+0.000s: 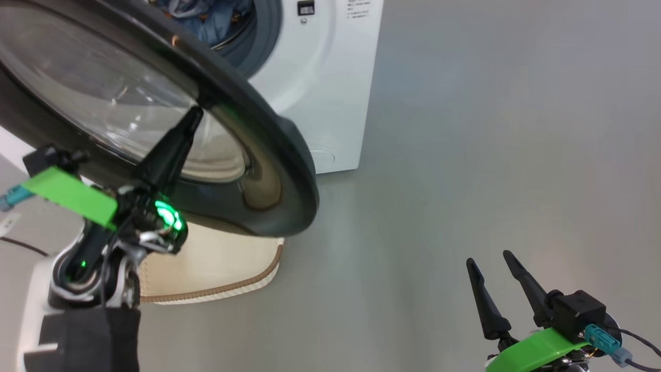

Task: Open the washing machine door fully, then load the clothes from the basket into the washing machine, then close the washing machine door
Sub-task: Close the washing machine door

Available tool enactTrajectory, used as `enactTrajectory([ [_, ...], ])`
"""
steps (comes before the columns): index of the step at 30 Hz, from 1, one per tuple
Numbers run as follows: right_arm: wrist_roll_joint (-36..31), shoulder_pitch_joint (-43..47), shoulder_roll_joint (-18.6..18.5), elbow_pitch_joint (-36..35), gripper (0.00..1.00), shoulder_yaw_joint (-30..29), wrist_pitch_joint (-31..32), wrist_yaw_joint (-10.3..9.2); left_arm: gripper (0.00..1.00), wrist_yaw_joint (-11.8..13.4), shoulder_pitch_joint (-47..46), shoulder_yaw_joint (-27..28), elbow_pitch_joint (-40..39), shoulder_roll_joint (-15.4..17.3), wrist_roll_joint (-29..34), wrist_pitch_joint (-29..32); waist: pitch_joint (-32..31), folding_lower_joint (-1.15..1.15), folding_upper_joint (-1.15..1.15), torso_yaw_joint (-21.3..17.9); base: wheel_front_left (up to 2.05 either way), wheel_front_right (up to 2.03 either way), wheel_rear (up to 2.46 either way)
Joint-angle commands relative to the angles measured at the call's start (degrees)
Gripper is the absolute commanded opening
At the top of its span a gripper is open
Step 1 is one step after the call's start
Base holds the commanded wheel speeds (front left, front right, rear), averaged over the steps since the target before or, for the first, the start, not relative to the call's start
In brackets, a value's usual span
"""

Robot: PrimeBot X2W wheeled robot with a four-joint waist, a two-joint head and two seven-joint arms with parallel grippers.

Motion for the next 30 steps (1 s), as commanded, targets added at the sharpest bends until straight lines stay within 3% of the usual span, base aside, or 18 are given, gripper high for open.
enactTrajectory([
  [1, 1.08, -2.08, -0.09, -1.0, 1.0, 1.82, -0.65, 0.53, 0.0, -0.55, -3.22, 0.54, -1.14, 0.82, 0.83, -1.45, 0.4, 0.0, 0.0, -0.47, 0.0, 0.0, 0.0],
  [13, 1.18, -3.19, 0.21, 0.2, 1.0, 2.3, -1.46, 0.53, 0.0, -0.57, -10.07, -3.32, 5.51, 0.82, 7.32, -18.95, 1.51, 0.0, 0.0, -2.27, 0.0, 0.0, 0.0],
  [25, 1.21, -3.55, 0.42, 1.02, 1.0, 1.81, -2.08, 0.53, 0.0, -0.58, -11.25, -5.09, 6.9, 0.97, 6.5, -22.01, 1.56, 0.0, 0.0, -2.27, 0.0, 0.0, 0.0],
  [30, 1.32, -3.12, 0.5, 1.36, 1.0, 1.32, -2.27, 0.53, 0.0, -0.58, -9.64, -4.62, 5.74, 2.65, 8.94, -24.22, 0.15, 0.0, 0.0, -0.92, 0.0, 0.0, 0.0],
])
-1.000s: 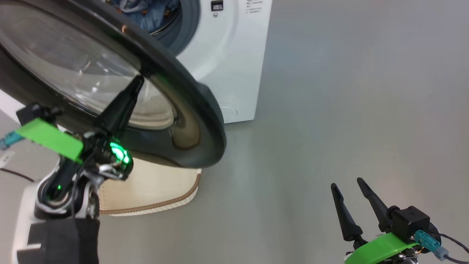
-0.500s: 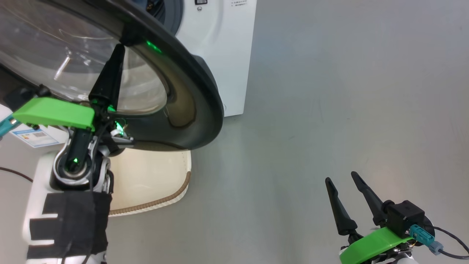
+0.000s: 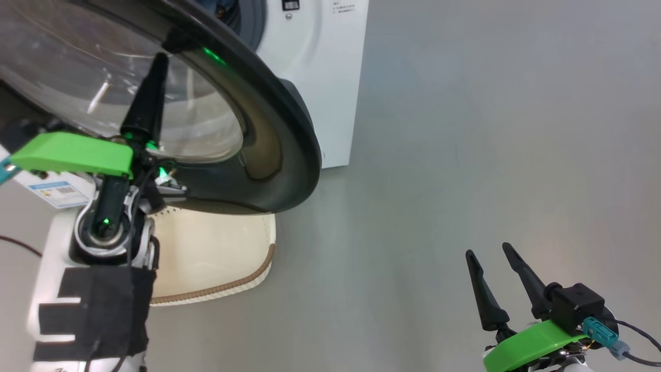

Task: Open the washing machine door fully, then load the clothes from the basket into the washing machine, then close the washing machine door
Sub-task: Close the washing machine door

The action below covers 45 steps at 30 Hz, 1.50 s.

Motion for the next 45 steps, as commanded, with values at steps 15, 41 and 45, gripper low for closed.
enactTrajectory([
  [15, 1.4, 2.44, 0.29, -0.42, 1.0, 0.72, -0.74, 0.53, 0.0, -0.57, 9.35, 2.8, -9.35, 6.11, 3.39, -7.26, -7.75, 0.0, 0.0, 3.47, 0.0, 0.0, 0.0],
  [41, 0.89, 7.66, 0.61, -4.38, 1.0, 0.83, 0.11, 0.53, 1.0, 1.69, 30.62, -0.84, -15.73, 18.19, 39.17, -22.02, -13.58, 0.0, 0.0, 4.89, 0.0, 0.0, 0.0],
  [45, 0.87, 7.78, 0.63, -4.66, 1.0, 0.72, 0.15, 0.53, 1.0, 3.7, 33.97, -0.15, -16.79, 17.13, 48.85, -22.22, -13.45, 0.0, 0.0, 4.81, 0.0, 0.0, 0.0],
])
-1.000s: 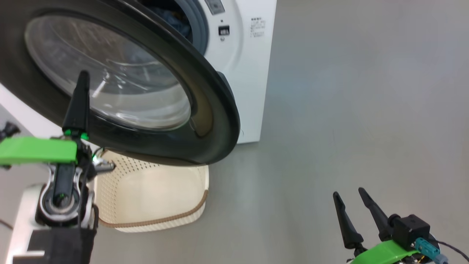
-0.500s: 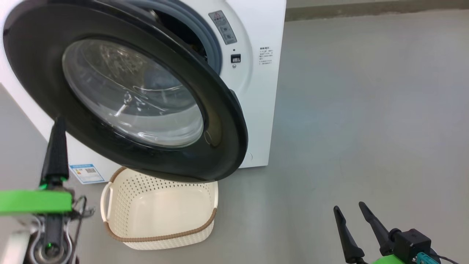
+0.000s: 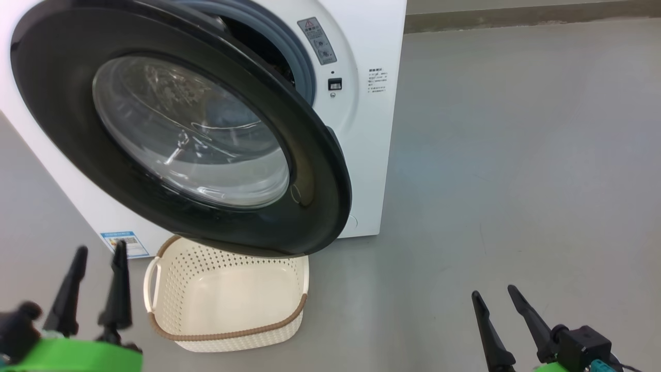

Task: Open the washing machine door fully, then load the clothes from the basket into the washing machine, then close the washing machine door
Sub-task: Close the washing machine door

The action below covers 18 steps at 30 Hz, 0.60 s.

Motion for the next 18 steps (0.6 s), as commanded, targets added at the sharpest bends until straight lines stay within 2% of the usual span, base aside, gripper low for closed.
enactTrajectory([
  [1, -0.49, -0.03, -0.04, -1.72, 1.0, 1.13, 0.06, 0.53, 1.0, 0.78, 0.22, 2.47, -2.35, 1.02, 5.19, -0.55, 0.1, 0.0, 0.0, -0.06, 0.0, 0.0, 0.0],
  [9, -0.66, 0.14, -0.02, -2.17, 1.0, 0.91, 0.14, 0.53, 1.0, 2.81, 5.76, 4.72, -2.96, -1.9, 18.37, -0.57, 0.15, 0.0, 0.0, -0.12, 0.0, 0.0, 0.0],
  [18, -0.3, -0.01, 0.0, -1.95, 1.0, 1.05, 0.08, 0.53, 1.0, 2.57, 9.44, 6.44, -3.21, -5.35, 25.42, -0.57, 0.18, 0.0, 0.0, -0.29, 0.0, 0.0, 0.0],
])
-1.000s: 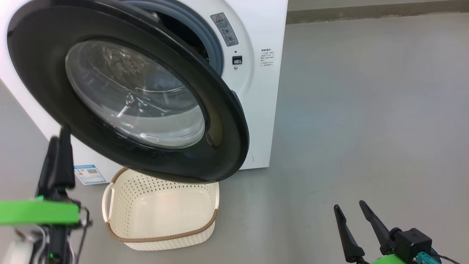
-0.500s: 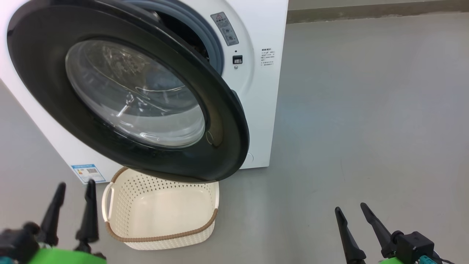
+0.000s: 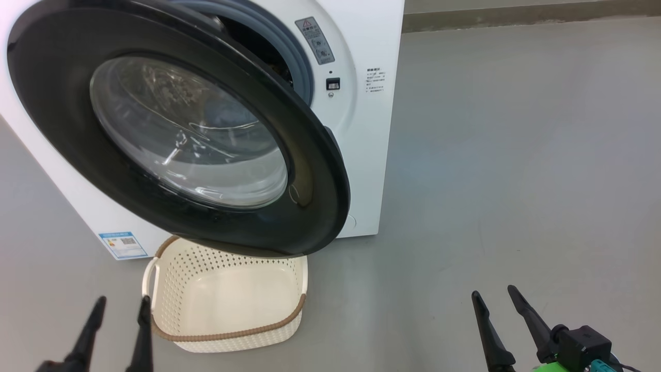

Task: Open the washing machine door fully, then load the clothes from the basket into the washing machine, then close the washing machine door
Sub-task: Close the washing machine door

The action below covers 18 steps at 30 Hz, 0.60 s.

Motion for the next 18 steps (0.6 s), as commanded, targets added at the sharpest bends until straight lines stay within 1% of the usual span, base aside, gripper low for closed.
enactTrajectory([
  [1, -0.29, -0.87, -0.2, -1.39, 1.0, 1.15, -0.28, 0.53, 1.0, -0.32, -0.71, 2.35, -1.56, 0.23, 1.38, -0.35, 0.02, 0.0, 0.0, -0.02, 0.0, 0.0, 0.0],
  [10, -0.45, -1.14, -0.19, -1.14, 1.0, 0.99, -0.42, 0.53, 1.0, -1.57, 1.63, 4.16, -2.29, -3.34, 4.29, -0.35, 0.21, 0.0, 0.0, -0.15, 0.0, 0.0, 0.0],
  [18, -0.6, -1.33, -0.19, -1.26, 1.0, 1.05, -0.3, 0.53, 1.0, -2.68, 2.21, 5.44, -0.18, -5.3, 5.19, -0.36, 0.51, 0.0, 0.0, -0.06, 0.0, 0.0, 0.0],
])
